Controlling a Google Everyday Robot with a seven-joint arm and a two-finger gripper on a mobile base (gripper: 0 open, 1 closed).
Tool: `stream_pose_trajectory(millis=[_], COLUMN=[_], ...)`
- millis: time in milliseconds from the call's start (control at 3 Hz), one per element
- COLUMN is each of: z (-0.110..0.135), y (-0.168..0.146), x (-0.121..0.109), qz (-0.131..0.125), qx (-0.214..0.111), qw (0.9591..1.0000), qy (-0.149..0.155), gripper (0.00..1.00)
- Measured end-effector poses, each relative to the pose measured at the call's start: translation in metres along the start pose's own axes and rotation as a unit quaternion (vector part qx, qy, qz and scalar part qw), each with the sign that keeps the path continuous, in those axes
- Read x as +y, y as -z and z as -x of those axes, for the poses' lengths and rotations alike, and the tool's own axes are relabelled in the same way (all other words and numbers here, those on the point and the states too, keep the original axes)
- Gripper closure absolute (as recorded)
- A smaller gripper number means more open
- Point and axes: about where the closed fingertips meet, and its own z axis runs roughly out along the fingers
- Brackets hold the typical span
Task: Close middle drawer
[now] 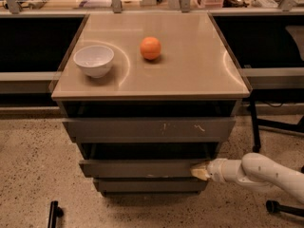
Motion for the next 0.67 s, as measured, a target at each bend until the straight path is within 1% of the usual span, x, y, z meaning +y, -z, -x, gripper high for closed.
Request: stream_pose_trajectory(millis=[333,667], z=[-0.001,0.024], y=[0.001,-0.003], x=[0.001,-0.015], qz=[0.0,-0.029], qx=[0.0,-0.013], qw=[1.0,0.9994], qy=[0.0,0.011], gripper=[1.0,1.0])
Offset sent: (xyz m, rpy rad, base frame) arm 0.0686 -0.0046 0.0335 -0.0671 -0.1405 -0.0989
